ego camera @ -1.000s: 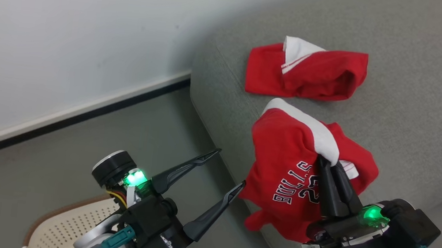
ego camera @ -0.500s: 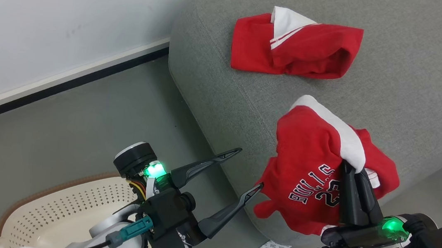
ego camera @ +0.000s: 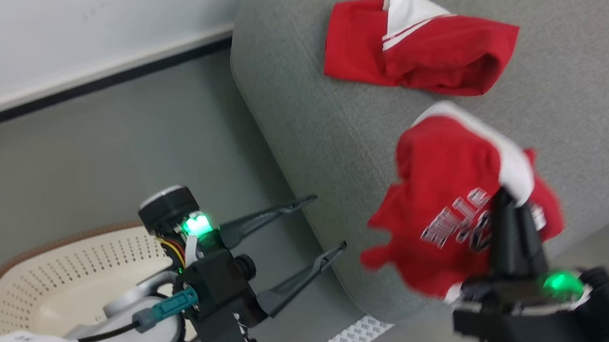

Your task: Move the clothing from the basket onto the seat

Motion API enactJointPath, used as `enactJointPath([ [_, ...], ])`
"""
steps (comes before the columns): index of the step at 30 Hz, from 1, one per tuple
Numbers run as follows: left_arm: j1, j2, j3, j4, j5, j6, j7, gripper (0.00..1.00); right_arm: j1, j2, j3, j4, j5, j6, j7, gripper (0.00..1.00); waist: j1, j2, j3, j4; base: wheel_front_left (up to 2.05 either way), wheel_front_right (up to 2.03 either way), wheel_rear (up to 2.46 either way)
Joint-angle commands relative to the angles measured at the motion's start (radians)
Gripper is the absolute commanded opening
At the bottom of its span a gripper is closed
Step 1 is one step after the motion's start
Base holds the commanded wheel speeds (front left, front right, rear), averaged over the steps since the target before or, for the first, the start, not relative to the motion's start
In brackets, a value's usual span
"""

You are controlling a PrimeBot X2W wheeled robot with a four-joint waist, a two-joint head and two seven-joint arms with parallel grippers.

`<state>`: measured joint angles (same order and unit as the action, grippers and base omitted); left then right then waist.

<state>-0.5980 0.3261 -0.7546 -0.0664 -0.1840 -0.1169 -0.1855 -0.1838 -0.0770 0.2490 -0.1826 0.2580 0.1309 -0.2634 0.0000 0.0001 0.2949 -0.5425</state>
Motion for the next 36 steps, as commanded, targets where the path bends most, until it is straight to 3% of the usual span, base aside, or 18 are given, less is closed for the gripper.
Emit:
enactJointPath([
  [1, -0.016, 0.012, 0.005, -0.008, 0.007, 0.003, 0.007, 1.0, -0.025, 0.006, -0.007, 0.0, 0.009, 0.0, 0.0, 0.0, 0.0, -0.0001, 0.039, 0.001, 0.0, 0.0, 0.0],
  [10, -0.106, 0.104, 0.01, -0.144, 0.034, -0.004, 0.131, 1.0, -0.356, 0.022, -0.211, 0.059, 0.09, 0.0, -0.001, 0.0, 0.0, -0.0001, 0.258, 0.017, 0.0, 0.0, 0.0],
  [15, -0.188, 0.124, -0.021, -0.191, 0.024, -0.01, 0.172, 1.0, -0.55, -0.046, -0.365, 0.089, 0.098, 0.0, 0.0, 0.0, 0.0, -0.0001, 0.366, 0.064, 0.0, 0.0, 0.0],
  [24, -0.294, 0.154, -0.063, -0.233, 0.002, -0.013, 0.205, 1.0, -0.838, -0.209, -0.516, 0.183, 0.047, 0.0, 0.0, 0.0, 0.0, -0.0001, 0.514, 0.122, 0.0, 0.0, 0.0],
  [28, -0.319, 0.168, -0.088, -0.249, -0.007, -0.013, 0.221, 1.0, -0.903, -0.246, -0.553, 0.247, 0.008, 0.0, 0.0, 0.0, 0.0, -0.0001, 0.555, 0.133, 0.0, 0.0, 0.0],
  [31, -0.324, 0.166, -0.098, -0.251, -0.017, -0.013, 0.223, 1.0, -0.891, -0.262, -0.526, 0.36, -0.035, 0.0, 0.0, 0.0, 0.0, -0.0001, 0.572, 0.147, 0.0, 0.0, 0.0],
  [36, -0.313, 0.166, -0.103, -0.244, -0.021, -0.007, 0.214, 1.0, -0.864, -0.248, -0.525, 0.525, -0.074, 0.0, 0.0, 0.0, 0.0, -0.0001, 0.584, 0.169, 0.0, 0.0, 0.0],
])
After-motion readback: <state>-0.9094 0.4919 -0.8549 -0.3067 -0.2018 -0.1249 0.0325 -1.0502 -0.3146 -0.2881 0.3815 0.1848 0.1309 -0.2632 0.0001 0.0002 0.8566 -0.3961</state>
